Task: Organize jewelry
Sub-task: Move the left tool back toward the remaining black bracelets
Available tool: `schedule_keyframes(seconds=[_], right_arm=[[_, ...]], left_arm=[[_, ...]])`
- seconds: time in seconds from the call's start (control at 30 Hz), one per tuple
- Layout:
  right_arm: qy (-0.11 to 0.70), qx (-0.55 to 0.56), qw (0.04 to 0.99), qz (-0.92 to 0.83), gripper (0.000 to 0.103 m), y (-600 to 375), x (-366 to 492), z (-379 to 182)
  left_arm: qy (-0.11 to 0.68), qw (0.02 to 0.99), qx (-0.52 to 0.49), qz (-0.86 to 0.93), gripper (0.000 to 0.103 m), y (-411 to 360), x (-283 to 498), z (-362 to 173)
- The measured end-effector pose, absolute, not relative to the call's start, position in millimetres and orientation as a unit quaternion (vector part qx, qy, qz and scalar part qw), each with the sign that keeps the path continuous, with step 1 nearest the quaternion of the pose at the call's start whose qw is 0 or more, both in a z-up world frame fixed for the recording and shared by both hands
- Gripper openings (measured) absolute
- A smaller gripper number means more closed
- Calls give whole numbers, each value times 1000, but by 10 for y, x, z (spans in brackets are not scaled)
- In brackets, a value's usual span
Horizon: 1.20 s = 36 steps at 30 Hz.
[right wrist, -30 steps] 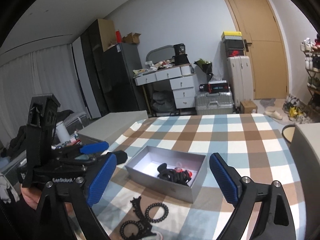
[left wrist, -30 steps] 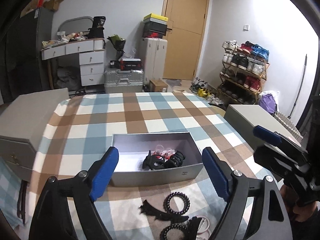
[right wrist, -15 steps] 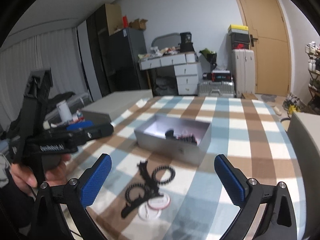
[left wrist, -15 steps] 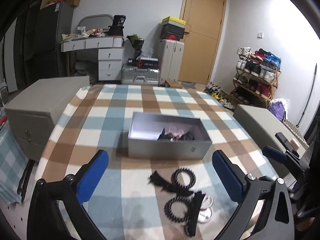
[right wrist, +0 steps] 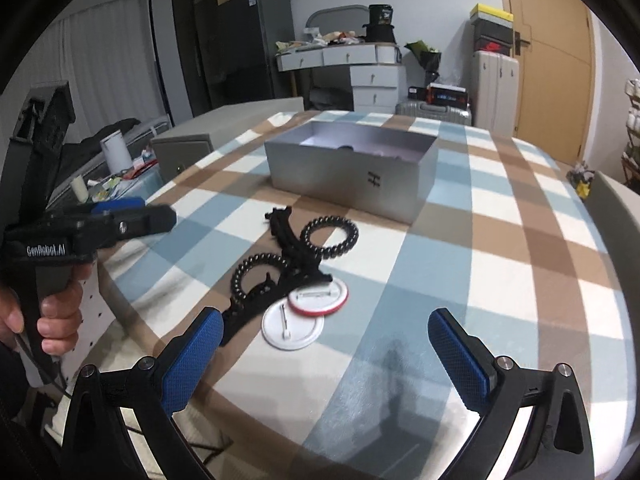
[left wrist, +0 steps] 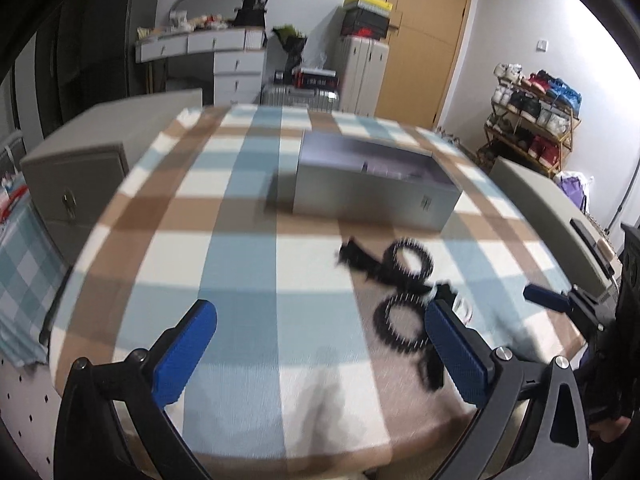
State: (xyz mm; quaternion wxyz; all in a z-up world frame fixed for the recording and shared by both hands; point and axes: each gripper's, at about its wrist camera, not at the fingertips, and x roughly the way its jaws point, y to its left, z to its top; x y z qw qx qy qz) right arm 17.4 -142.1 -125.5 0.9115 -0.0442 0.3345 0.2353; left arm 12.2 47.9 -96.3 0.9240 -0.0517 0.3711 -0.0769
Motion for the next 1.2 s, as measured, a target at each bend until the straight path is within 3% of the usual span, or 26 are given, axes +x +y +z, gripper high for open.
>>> schedule_keyframes(seconds=[0.2,0.53,0.87,1.2], right_arm=[[357,-31,904,233,101,-1376,325,-1325],[383,-77,896,209,78,-1204,494,-1432],[391,-56,889,233,47,-1143,605,-1430],[387,-89,889,226,44,-1019,628,-1437]], left_arm=[[384,918,-56,-81,102,501,44,-1042],[396,911,-77,-84,102,608,56,-1120],[404,906,-84,-90,102,620,33,-1159],[414,902,-86,-91,102,623,54,-1197]])
